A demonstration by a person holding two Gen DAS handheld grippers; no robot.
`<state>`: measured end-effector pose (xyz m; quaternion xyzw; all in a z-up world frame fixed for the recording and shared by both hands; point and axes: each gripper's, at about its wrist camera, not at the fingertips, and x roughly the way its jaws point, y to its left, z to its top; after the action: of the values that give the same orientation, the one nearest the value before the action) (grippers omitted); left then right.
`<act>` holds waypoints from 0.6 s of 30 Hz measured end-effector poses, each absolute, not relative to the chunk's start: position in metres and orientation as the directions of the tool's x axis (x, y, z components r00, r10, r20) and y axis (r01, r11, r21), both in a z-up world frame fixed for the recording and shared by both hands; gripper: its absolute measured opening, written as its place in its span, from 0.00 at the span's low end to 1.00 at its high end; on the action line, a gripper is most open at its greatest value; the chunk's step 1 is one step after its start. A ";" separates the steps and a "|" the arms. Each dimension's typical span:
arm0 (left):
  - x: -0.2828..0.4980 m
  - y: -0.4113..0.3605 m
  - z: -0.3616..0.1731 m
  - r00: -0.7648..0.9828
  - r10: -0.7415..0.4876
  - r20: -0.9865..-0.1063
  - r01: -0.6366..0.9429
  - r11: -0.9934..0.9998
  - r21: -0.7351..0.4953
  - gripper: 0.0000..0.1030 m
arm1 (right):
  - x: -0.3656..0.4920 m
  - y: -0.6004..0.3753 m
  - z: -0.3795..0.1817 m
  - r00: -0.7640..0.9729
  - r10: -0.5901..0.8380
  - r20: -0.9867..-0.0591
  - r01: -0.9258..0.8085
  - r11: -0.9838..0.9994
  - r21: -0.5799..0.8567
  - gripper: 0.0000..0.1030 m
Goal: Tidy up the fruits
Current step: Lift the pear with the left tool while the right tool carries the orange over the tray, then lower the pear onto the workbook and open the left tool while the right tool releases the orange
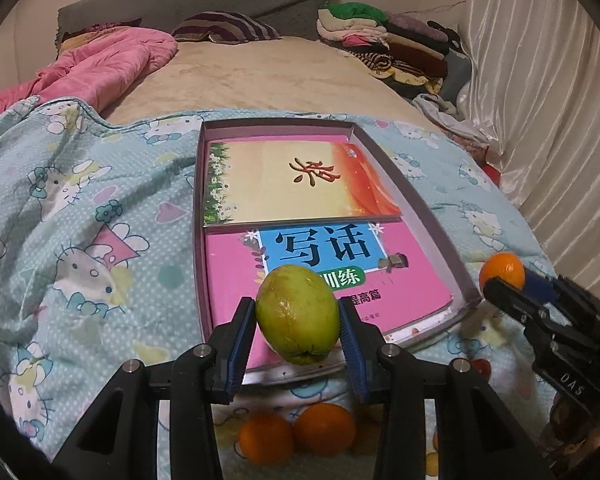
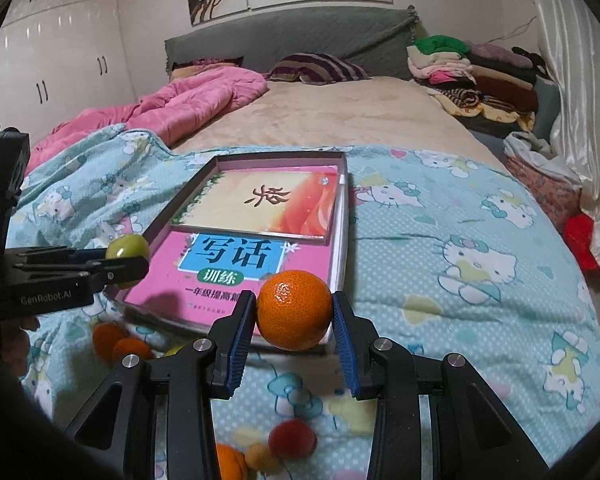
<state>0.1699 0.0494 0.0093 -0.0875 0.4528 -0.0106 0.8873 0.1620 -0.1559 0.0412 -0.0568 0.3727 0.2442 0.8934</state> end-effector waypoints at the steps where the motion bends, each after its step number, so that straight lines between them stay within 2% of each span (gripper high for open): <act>1: 0.171 0.050 0.005 0.583 -0.096 -0.807 -0.059 0.985 -0.160 0.40 | 0.165 -0.153 0.040 0.599 0.395 -0.696 -0.484 0.872 0.078 0.38; 18: 0.181 0.045 -0.022 0.536 -0.072 -0.841 -0.053 0.992 -0.118 0.40 | 0.201 -0.110 0.009 0.519 0.361 -0.775 -0.539 0.842 0.031 0.38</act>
<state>0.1815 0.0449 -0.0224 -0.0647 0.4816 -0.0055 0.8740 0.2008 -0.1103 0.0086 -0.1072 0.4159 0.2601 0.8648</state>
